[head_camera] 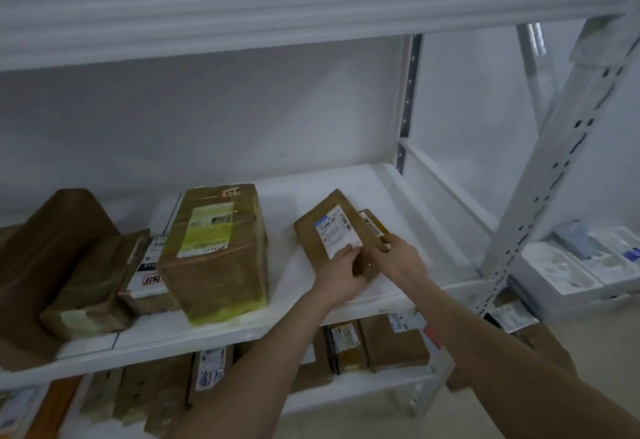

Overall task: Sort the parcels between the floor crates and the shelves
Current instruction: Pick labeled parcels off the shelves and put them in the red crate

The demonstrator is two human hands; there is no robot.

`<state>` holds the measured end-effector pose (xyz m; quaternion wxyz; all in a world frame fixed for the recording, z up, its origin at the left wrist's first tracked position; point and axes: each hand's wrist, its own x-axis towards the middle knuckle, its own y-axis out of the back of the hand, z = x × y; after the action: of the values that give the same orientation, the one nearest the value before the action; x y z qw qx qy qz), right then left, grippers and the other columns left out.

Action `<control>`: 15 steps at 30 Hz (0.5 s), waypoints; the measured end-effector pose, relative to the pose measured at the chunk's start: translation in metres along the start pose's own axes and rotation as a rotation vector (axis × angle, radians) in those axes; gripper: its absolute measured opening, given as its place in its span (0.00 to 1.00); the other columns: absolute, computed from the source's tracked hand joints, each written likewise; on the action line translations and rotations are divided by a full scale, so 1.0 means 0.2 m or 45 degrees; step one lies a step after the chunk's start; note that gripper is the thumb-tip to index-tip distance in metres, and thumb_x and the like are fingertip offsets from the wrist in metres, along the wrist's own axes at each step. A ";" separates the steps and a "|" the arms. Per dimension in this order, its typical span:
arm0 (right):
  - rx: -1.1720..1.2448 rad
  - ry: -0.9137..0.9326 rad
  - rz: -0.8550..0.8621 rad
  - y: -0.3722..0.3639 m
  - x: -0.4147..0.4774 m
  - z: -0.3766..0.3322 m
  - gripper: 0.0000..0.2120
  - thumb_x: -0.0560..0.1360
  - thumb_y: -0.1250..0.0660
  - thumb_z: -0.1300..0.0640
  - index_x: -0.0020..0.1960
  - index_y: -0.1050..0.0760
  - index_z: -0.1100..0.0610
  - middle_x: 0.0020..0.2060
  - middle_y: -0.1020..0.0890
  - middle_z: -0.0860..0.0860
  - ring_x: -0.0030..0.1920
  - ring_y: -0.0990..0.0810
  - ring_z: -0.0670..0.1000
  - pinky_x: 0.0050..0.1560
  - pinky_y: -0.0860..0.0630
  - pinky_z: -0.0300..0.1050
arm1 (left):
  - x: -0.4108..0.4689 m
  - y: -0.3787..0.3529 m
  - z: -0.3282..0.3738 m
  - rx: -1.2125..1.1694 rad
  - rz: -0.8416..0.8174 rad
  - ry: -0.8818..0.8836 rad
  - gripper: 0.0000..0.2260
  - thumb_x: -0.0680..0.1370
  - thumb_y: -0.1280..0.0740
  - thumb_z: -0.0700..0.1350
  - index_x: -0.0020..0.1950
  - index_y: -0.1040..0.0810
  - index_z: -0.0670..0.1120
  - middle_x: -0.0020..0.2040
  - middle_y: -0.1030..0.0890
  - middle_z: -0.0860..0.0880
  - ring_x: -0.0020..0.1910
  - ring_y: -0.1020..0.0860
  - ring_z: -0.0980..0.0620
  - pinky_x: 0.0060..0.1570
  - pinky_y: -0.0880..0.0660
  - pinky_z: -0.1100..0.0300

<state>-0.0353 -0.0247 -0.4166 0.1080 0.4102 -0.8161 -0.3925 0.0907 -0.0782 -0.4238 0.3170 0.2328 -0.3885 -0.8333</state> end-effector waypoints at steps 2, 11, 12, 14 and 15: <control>0.026 0.005 -0.020 0.08 0.05 0.07 0.21 0.73 0.36 0.43 0.63 0.26 0.50 0.55 0.19 0.52 0.51 0.21 0.54 0.49 0.26 0.45 | 0.01 -0.04 0.06 -0.122 0.062 0.051 0.27 0.77 0.36 0.44 0.75 0.38 0.46 0.75 0.36 0.46 0.72 0.35 0.48 0.66 0.39 0.62; 1.062 -0.208 -0.222 0.10 0.09 0.11 0.19 0.71 0.27 0.60 0.61 0.22 0.58 0.53 0.18 0.55 0.42 0.22 0.51 0.36 0.28 0.38 | -0.03 0.08 -0.01 -0.750 0.547 0.548 0.21 0.77 0.33 0.49 0.68 0.29 0.43 0.64 0.23 0.44 0.60 0.24 0.44 0.60 0.26 0.48; 1.132 -0.214 -0.260 0.10 0.08 0.10 0.18 0.72 0.27 0.61 0.60 0.22 0.57 0.50 0.18 0.54 0.40 0.22 0.50 0.34 0.29 0.38 | -0.04 0.10 -0.01 -0.835 0.562 0.592 0.20 0.78 0.33 0.48 0.68 0.29 0.42 0.63 0.23 0.44 0.59 0.24 0.43 0.58 0.24 0.47; 1.187 -0.217 -0.355 0.11 0.05 0.10 0.16 0.73 0.29 0.62 0.60 0.23 0.55 0.48 0.17 0.52 0.41 0.20 0.50 0.35 0.27 0.38 | -0.05 0.14 -0.03 -0.965 0.609 0.642 0.21 0.77 0.32 0.46 0.69 0.32 0.45 0.63 0.24 0.44 0.60 0.25 0.42 0.53 0.23 0.47; 1.186 -0.200 -0.407 0.11 0.04 0.09 0.16 0.74 0.29 0.62 0.61 0.24 0.53 0.50 0.18 0.52 0.43 0.19 0.50 0.36 0.26 0.38 | -0.05 0.16 -0.04 -1.015 0.627 0.642 0.23 0.77 0.32 0.45 0.70 0.34 0.47 0.64 0.25 0.46 0.61 0.25 0.42 0.52 0.23 0.47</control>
<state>-0.0634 -0.0125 -0.4137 -0.2100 0.5041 -0.8373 -0.0277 0.1144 -0.0912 -0.4018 0.6507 0.1894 0.0033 -0.7353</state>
